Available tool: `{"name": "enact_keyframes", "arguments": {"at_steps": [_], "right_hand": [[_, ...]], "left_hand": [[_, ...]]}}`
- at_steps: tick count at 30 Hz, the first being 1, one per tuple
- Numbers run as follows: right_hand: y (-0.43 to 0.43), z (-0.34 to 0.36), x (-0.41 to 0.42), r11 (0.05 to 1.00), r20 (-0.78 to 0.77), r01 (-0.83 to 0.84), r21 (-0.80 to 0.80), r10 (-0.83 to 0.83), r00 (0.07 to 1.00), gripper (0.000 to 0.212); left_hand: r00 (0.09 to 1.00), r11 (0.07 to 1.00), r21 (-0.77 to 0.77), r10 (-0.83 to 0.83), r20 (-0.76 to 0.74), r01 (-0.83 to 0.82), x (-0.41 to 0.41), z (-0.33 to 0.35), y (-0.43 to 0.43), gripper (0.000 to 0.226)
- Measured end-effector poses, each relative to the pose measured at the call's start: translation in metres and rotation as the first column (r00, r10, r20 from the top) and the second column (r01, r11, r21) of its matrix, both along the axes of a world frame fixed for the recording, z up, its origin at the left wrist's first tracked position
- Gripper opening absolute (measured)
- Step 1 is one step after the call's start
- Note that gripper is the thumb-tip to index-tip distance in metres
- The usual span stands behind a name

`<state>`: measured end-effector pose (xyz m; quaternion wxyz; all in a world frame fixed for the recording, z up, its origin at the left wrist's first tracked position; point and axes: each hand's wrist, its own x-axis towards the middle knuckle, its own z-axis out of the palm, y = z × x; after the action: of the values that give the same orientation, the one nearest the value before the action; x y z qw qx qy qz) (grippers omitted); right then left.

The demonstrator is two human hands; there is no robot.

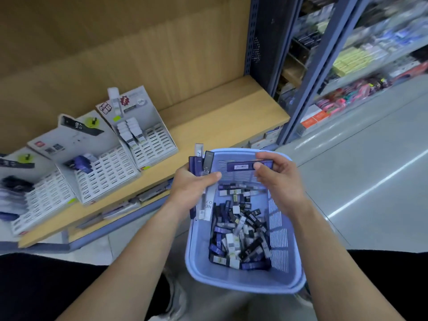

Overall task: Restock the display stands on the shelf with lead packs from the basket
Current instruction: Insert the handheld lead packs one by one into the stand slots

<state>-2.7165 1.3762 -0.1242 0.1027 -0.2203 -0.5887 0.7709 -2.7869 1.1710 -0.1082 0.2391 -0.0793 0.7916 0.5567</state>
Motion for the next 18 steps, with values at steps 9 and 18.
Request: {"name": "enact_keyframes", "arguments": {"at_steps": [9, 18], "right_hand": [[-0.018, 0.041, -0.013, 0.984, -0.057, -0.17, -0.055, 0.167, 0.984, 0.015], [-0.081, 0.083, -0.055, 0.939, -0.044, -0.331, -0.09, 0.328, 0.944, 0.024]], "left_hand": [[0.995, 0.998, 0.033, 0.062, -0.076, -0.06, 0.01, 0.043, -0.041, 0.024], [0.959, 0.97, 0.035, 0.243, -0.146, -0.24, 0.033, 0.077, -0.106, 0.034]]}}
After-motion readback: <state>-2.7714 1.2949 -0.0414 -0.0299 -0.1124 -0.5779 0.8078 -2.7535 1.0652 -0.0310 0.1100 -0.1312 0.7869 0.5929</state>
